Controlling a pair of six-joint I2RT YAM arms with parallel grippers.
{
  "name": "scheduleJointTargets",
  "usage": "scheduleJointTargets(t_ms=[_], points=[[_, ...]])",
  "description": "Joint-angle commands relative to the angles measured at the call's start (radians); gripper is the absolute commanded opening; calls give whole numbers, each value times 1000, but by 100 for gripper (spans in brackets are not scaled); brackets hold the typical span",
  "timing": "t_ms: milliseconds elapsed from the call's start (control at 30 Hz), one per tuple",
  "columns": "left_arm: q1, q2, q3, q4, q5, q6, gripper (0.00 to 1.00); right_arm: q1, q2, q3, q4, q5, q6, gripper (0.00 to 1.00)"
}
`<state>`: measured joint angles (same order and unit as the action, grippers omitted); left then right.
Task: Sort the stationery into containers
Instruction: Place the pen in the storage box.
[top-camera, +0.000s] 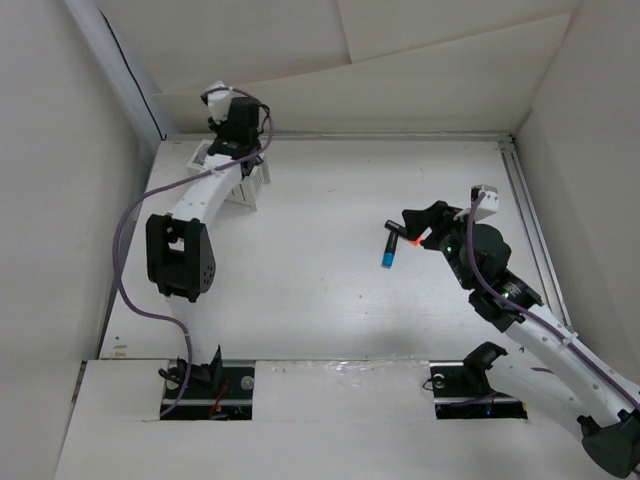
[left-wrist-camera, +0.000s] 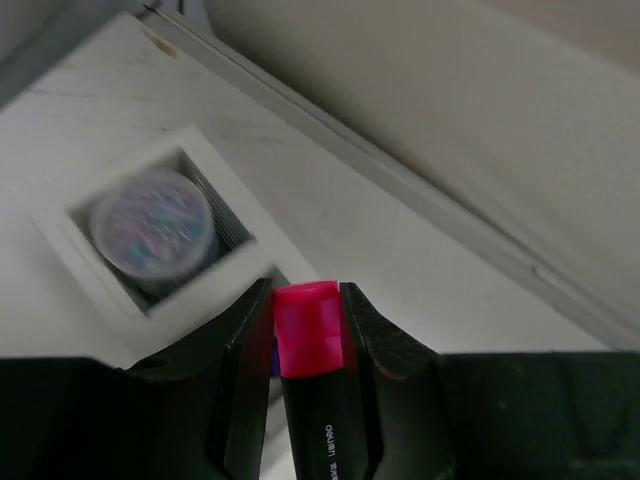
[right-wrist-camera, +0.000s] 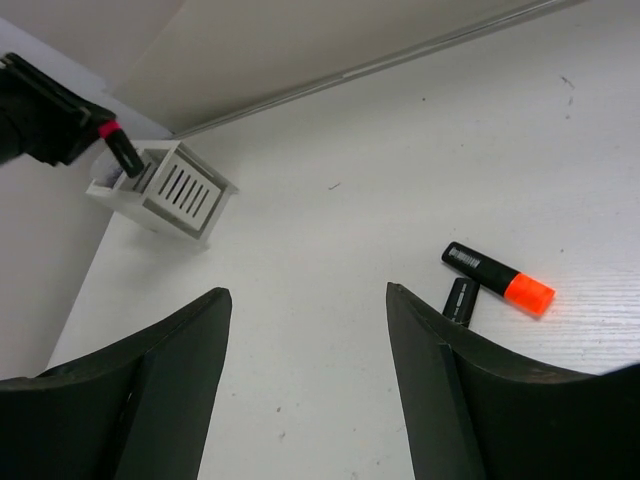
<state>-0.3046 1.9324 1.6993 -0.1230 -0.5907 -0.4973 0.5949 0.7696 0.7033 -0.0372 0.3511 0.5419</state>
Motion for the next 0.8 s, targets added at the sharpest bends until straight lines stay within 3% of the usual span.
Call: scheduleJointTargets(t_ms=[0, 267, 767], points=[[74, -13, 97, -33, 3, 26, 0, -7, -15, -4, 51, -17, -8, 70], [107, 95, 230, -11, -175, 150, 0, -7, 14, -4, 60, -26, -8, 70], [75, 134, 117, 235, -319, 310, 0, -7, 53, -4, 69, -26, -8, 70]])
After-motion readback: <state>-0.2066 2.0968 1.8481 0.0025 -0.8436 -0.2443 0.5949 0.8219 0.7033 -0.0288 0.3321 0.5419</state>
